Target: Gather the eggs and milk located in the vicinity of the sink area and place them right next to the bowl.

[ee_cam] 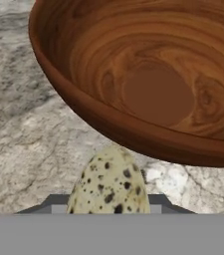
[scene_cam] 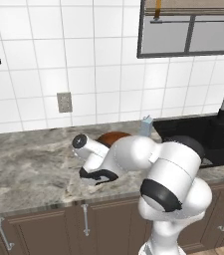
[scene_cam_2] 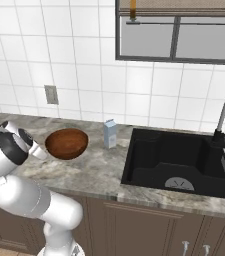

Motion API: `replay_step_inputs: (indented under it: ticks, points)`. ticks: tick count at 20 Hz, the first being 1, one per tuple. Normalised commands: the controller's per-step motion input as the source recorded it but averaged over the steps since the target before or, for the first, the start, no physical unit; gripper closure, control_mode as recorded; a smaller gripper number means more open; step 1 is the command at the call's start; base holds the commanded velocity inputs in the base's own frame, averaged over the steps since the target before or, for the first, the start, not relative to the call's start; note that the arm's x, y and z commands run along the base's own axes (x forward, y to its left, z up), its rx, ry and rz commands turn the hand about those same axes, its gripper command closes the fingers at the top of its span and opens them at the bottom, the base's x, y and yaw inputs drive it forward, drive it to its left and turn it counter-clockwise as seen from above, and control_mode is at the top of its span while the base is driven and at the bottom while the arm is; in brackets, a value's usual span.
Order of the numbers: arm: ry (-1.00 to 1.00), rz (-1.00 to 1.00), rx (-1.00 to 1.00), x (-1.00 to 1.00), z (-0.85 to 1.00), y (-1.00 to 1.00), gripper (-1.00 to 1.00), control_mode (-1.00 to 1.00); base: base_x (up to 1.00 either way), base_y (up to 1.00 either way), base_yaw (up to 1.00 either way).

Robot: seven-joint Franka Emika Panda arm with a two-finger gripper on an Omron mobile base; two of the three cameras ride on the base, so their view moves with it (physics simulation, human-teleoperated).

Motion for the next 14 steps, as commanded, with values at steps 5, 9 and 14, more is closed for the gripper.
replay_step_inputs:
  ticks: [5,9,14]
  points:
    - [0.0,0.0,0.0,0.09,-0.03,-0.05,1.0,-1.0,0.0,0.0,0.0]
    - [-0.04,-0.01,0.0,0.0,-0.01,0.0,-1.0,-1.0,0.0,0.0,0.0]
    - [-0.07,-0.06,0.0,-0.16,0.0,-0.09,-1.0,-1.0,0.0,0.0,0.0]
